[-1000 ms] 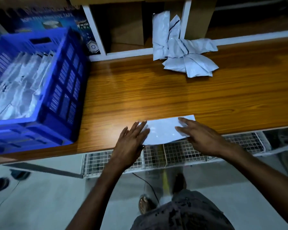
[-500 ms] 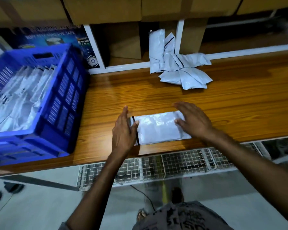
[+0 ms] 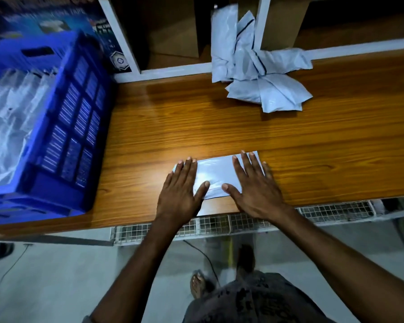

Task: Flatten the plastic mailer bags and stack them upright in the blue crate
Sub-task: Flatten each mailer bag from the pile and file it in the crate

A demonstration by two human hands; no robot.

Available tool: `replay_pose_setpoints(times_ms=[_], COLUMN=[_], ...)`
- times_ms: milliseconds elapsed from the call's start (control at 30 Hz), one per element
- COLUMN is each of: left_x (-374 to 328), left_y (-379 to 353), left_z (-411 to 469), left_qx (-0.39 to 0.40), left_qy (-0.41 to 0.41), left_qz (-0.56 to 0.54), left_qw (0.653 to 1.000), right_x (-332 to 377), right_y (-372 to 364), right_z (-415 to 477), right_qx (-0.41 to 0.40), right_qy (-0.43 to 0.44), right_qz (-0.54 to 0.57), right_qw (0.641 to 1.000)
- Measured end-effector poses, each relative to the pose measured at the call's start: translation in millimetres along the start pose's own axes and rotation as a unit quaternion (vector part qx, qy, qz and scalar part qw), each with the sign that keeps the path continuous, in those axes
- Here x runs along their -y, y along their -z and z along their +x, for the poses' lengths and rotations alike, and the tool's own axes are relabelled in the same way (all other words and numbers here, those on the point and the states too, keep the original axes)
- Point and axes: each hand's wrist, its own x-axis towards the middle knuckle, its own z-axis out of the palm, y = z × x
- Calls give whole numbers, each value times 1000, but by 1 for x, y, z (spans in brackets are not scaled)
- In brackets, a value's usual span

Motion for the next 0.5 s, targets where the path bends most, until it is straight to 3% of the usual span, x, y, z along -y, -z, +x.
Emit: replay_pose_setpoints(times_ms=[300, 400, 500], left_x=[23, 38, 48], left_y=[18, 23, 26], left_z=[-17, -40, -50], left_qx=[24, -30, -91], left_qy=[25, 50, 57], left_qz=[-21, -58, -106], left_qw=[999, 997, 988], right_x=[-9, 10, 34], right_y=[18, 30, 33], right_z=[-7, -9, 0], right_qx=[21, -7, 60], right_qy=[-27, 65, 161], right_qz=[-32, -1, 0], right_qw=[999, 998, 985])
